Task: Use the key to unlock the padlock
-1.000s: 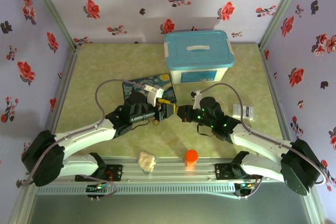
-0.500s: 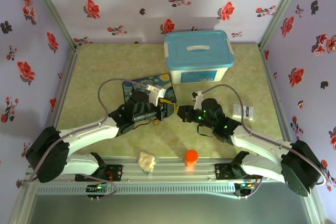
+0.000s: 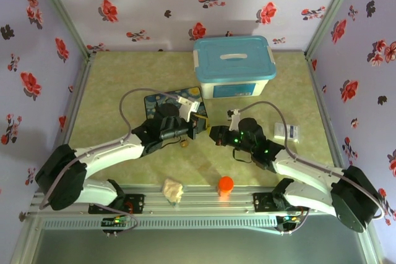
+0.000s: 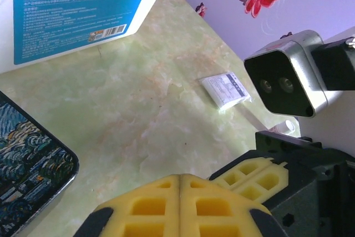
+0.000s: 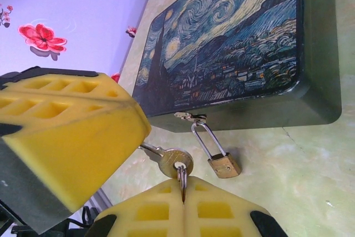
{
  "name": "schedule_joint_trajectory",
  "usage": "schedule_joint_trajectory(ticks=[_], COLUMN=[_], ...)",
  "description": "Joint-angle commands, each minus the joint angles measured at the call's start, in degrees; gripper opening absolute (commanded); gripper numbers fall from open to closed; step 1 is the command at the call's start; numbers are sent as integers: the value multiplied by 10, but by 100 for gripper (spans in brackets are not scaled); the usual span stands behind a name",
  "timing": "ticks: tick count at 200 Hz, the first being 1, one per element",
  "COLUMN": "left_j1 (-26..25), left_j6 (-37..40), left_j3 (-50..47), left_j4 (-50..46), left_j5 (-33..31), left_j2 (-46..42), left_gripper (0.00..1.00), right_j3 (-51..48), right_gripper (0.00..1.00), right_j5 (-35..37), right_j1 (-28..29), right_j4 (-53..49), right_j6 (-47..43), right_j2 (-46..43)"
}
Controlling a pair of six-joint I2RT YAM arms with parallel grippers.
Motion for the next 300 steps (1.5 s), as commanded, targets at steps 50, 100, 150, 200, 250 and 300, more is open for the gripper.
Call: schedule_joint_trajectory(ticks=[50,100,150,200,250,300], left_j1=[22,76,76,75,75,75], left_j6=[-61,-211,-297,-290,-288,-280], left_j3=[5,-16,-16,-18,-21,-18], left_j4=[60,161,225,207,203,189], left_j5=[65,128,148,144,142,140], left_j2=[-25,-48,-69,-81,-85,-89], left_gripper=[0,0,0,0,0,0], right_j3=[-32,-47,-29,-25,-25,-34], right_gripper=[74,80,66,53,38,22], right_j5=[-63,-52,-104,-133,-128,-123], right_j1=[-37,-52,-52,-59,-59,-59], right_j4=[121,280,435,535,520,534], right_j6=[47,84,123,170,161,161], right_j2=[-58,-65,24,67,67,76])
